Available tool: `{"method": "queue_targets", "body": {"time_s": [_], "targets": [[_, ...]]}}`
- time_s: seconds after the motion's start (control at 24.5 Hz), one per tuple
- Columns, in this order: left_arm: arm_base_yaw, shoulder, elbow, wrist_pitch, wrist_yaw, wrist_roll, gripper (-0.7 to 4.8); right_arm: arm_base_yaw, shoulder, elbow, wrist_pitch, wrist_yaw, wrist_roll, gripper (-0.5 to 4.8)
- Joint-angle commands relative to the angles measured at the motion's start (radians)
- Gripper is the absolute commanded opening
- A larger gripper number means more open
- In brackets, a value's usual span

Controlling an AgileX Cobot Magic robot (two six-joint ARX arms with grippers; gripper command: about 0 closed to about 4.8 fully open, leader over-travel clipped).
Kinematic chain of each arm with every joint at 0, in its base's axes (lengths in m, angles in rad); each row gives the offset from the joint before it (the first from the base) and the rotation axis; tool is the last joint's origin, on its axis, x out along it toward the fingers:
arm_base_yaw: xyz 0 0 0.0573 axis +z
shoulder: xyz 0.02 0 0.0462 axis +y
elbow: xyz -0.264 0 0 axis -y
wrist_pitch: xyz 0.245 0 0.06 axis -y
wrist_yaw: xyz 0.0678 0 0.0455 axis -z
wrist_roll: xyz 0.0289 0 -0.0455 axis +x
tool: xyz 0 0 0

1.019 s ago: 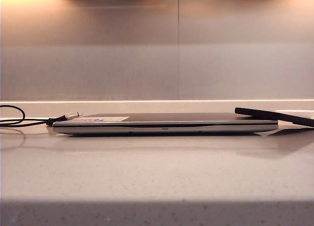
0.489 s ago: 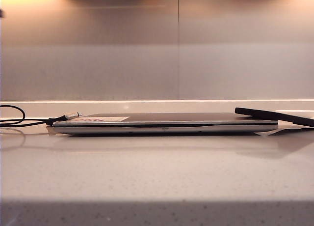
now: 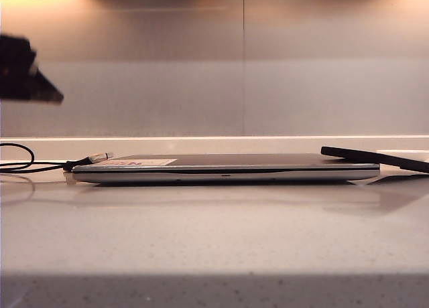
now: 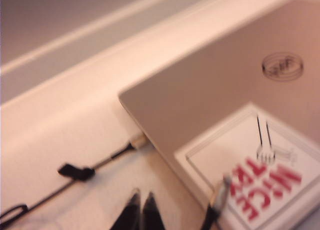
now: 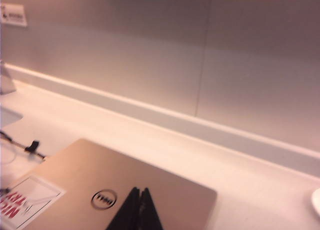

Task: Pick up the charging cable and the phone, plug the charging cable into the charging port on the phone, and finally place them back on the table.

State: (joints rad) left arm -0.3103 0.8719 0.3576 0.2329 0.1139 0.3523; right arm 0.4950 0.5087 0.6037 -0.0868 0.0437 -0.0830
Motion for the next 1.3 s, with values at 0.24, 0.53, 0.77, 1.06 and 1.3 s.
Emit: {"method": "queue_targets", "body": {"time_s": [0.24, 0.53, 0.77, 1.06, 1.3], "targets": [[0.0, 0.092, 0.003, 0.007, 0.003, 0.037, 0.32, 0.128, 0.004, 0.006, -0.122, 0.034, -0.031, -0.06], [0.0, 0.105, 0.003, 0.006, 0.003, 0.037, 2.56, 0.165, 0.004, 0.006, -0.183, 0.001, -0.031, -0.06], [0.0, 0.105, 0.003, -0.01, 0.003, 0.068, 2.56, 0.173, 0.004, 0.006, -0.208, -0.027, -0.03, -0.06], [0.0, 0.107, 0.002, -0.037, 0.003, 0.086, 2.56, 0.174, 0.004, 0.006, -0.208, -0.027, -0.03, -0.06], [0.0, 0.112, 0.002, -0.033, 0.003, 0.086, 2.55, 0.174, 0.004, 0.006, -0.206, -0.027, -0.029, -0.06]]}}
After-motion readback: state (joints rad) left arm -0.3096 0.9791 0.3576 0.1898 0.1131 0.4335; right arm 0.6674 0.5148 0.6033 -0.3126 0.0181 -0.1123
